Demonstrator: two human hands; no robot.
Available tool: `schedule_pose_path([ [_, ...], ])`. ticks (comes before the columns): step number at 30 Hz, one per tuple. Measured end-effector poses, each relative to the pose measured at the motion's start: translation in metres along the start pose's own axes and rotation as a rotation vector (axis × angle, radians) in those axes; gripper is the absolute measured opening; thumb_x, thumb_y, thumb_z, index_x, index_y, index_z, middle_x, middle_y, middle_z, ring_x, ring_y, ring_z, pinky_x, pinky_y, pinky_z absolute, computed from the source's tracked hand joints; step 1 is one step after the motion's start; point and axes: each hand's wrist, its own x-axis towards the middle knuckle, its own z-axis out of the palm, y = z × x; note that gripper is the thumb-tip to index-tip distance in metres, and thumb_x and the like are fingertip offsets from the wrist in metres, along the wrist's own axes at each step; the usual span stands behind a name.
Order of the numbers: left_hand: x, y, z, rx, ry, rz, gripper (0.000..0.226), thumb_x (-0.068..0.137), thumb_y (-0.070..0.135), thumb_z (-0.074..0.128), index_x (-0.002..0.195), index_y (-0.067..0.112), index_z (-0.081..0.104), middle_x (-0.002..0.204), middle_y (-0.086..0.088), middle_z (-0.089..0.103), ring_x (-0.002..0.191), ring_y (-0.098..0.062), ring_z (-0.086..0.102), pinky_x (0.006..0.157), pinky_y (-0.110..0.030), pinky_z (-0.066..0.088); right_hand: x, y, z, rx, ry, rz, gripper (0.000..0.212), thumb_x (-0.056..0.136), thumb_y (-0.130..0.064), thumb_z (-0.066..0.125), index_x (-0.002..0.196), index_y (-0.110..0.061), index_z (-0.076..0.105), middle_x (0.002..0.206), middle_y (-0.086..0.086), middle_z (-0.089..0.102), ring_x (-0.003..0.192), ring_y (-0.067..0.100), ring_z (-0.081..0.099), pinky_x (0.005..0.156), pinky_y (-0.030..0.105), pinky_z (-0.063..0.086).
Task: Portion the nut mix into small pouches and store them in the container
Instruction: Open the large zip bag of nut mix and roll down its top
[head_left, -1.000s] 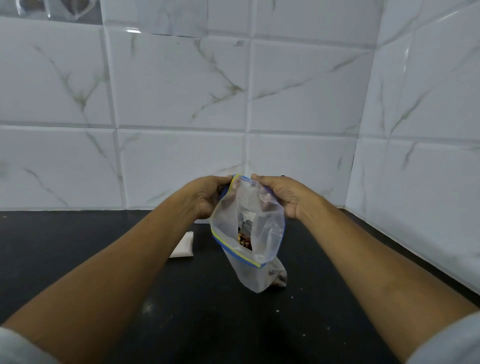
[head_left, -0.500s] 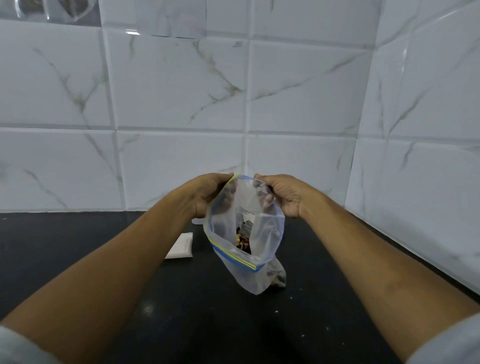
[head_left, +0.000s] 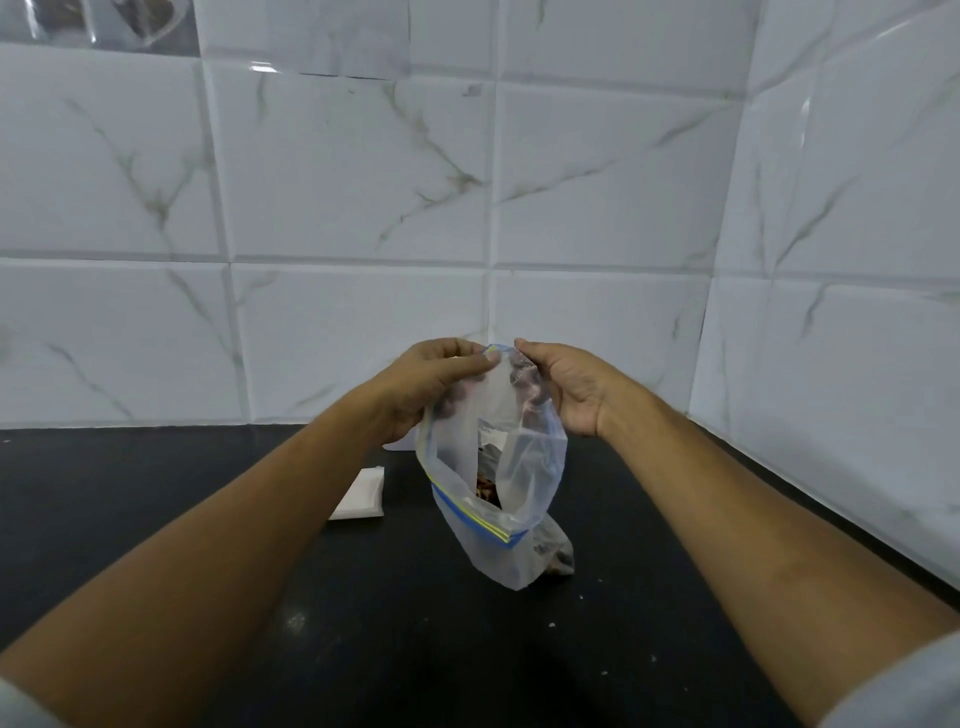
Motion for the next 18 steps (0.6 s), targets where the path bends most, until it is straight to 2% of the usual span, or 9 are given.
schedule_pose_path([
  [1,-0.003,0.002,0.001,0.065,0.007,0.042,0.015,0.093,0.027,0.074,0.101,0.014,0.074,0.08,0.0,0.068,0.059,-0.009,0.054,0.05,-0.02,0.044,-0.001,-0.001,0.0,-0.017,-0.005,-0.029,0.03,0.09,-0.031,0.078,0.106,-0.007,0.069,0.09,0.013,0.056,0.074,0.022,0.051,0.082,0.035,0.047],
  [2,-0.004,0.002,0.001,0.123,0.039,0.07,0.011,0.094,0.022,0.073,0.101,0.014,0.074,0.08,-0.001,0.068,0.059,-0.009,0.053,0.049,-0.019,0.043,-0.004,-0.002,0.0,-0.05,-0.034,-0.062,0.034,0.085,-0.027,0.084,0.108,-0.006,0.07,0.089,0.014,0.058,0.073,0.022,0.052,0.079,0.032,0.049],
  [4,-0.005,0.003,0.001,0.18,0.121,0.101,0.014,0.096,0.023,0.07,0.101,0.011,0.075,0.083,-0.003,0.068,0.063,-0.011,0.053,0.052,-0.018,0.046,-0.01,-0.004,-0.001,-0.198,0.001,-0.191,0.02,0.086,-0.014,0.082,0.101,-0.006,0.071,0.077,0.008,0.064,0.06,0.016,0.056,0.056,0.025,0.052],
  [6,-0.004,0.003,0.0,0.188,0.188,0.134,0.017,0.098,0.025,0.068,0.099,0.01,0.077,0.085,-0.006,0.068,0.07,-0.013,0.056,0.061,-0.023,0.05,-0.016,-0.006,0.0,-0.404,0.113,-0.321,0.013,0.088,-0.005,0.077,0.099,-0.008,0.071,0.078,0.005,0.064,0.061,0.014,0.057,0.049,0.026,0.052],
  [9,-0.003,0.002,-0.001,0.375,0.308,0.199,0.022,0.098,0.032,0.066,0.094,0.016,0.08,0.076,-0.003,0.069,0.068,-0.015,0.056,0.064,-0.029,0.047,-0.015,-0.006,-0.001,-0.726,0.305,-0.468,0.008,0.089,-0.015,0.079,0.089,-0.01,0.072,0.08,0.002,0.068,0.068,0.017,0.062,0.058,0.033,0.057],
  [12,-0.001,0.002,-0.004,0.575,0.39,0.225,0.024,0.099,0.036,0.062,0.088,0.022,0.078,0.064,0.005,0.06,0.063,-0.014,0.053,0.058,-0.026,0.04,-0.014,-0.005,-0.002,-0.973,0.458,-0.541,0.026,0.086,-0.036,0.081,0.076,-0.014,0.071,0.073,-0.001,0.073,0.067,0.019,0.069,0.069,0.037,0.058],
  [14,-0.002,0.006,-0.002,0.703,0.39,0.298,0.016,0.098,0.034,0.063,0.103,0.025,0.075,0.083,0.007,0.068,0.077,-0.014,0.062,0.066,-0.027,0.048,-0.017,-0.007,0.001,-0.988,0.411,-0.541,0.029,0.088,-0.038,0.08,0.075,-0.013,0.073,0.069,-0.002,0.074,0.061,0.016,0.069,0.067,0.037,0.059],
  [16,-0.003,0.013,0.001,0.784,0.359,0.376,0.027,0.094,0.036,0.068,0.12,0.029,0.071,0.103,0.008,0.069,0.091,-0.013,0.065,0.079,-0.031,0.054,-0.021,-0.007,0.008,-0.948,0.291,-0.531,0.024,0.09,-0.034,0.079,0.081,-0.012,0.077,0.07,-0.001,0.074,0.06,0.013,0.067,0.061,0.032,0.057],
  [18,-0.002,0.022,0.001,0.866,0.344,0.39,0.022,0.092,0.039,0.069,0.112,0.03,0.074,0.1,0.009,0.071,0.089,-0.013,0.066,0.077,-0.032,0.055,-0.025,-0.01,0.015,-0.938,0.227,-0.546,0.017,0.091,-0.027,0.079,0.089,-0.011,0.077,0.078,0.002,0.074,0.069,0.015,0.067,0.059,0.026,0.051],
])
